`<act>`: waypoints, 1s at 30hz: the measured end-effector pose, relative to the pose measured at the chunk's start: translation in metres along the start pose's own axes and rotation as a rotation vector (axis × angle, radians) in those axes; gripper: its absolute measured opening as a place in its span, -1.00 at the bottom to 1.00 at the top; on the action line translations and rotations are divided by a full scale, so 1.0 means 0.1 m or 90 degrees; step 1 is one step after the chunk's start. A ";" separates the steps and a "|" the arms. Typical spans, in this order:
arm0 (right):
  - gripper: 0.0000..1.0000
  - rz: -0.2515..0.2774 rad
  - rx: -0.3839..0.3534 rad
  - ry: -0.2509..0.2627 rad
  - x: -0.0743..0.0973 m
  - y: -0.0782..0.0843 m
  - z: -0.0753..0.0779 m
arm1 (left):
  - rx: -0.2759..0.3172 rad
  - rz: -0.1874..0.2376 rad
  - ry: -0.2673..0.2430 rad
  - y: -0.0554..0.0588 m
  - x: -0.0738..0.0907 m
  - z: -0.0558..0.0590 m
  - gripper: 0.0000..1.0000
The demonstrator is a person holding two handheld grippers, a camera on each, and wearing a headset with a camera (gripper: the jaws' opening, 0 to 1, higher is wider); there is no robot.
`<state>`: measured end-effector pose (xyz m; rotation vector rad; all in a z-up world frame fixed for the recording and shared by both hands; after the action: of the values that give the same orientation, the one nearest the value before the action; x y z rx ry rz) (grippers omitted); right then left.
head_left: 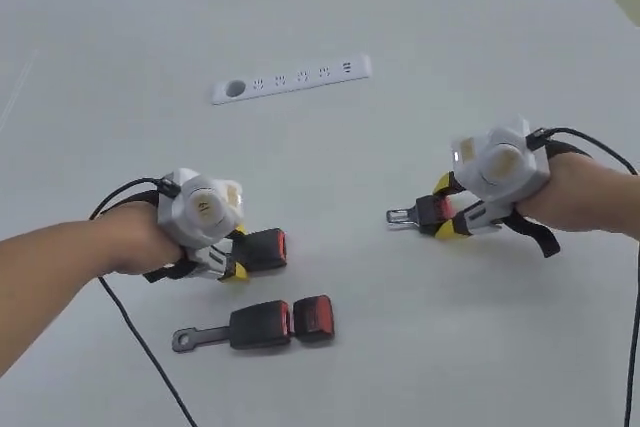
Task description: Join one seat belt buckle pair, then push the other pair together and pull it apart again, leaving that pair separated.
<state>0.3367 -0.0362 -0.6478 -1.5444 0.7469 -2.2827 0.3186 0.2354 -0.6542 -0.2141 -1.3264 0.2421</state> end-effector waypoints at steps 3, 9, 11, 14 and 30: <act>-0.35 0.000 0.001 -0.001 0.00 0.00 0.01 | -0.006 -0.003 0.006 -0.01 0.00 0.00 -0.35; -0.36 0.003 0.000 -0.001 0.00 0.00 0.02 | -0.011 -0.001 0.007 -0.02 0.01 -0.01 -0.36; -0.35 0.002 -0.002 0.000 0.00 0.00 0.02 | -0.012 -0.002 0.008 -0.02 0.01 -0.01 -0.36; -0.36 0.001 0.005 -0.001 -0.01 0.00 0.03 | -0.014 -0.006 0.009 -0.02 0.02 -0.03 -0.36; -0.36 -0.004 0.014 0.001 -0.06 -0.10 -0.03 | -0.007 -0.018 0.005 0.00 0.03 -0.02 -0.36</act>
<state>0.3367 -0.0239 -0.6475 -1.5379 0.7168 -2.2894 0.3210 0.2360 -0.6516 -0.2050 -1.3222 0.2097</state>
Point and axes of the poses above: the centre of the closed fingertips' face, and the gripper's own axes: x roughly backward along the fingers, z roughly to its right, y roughly out of its underside, the point moved 3 cm from there along x, roughly backward along the fingers, and after that the axes turned 14 degrees about y, right-handed, at the moved point
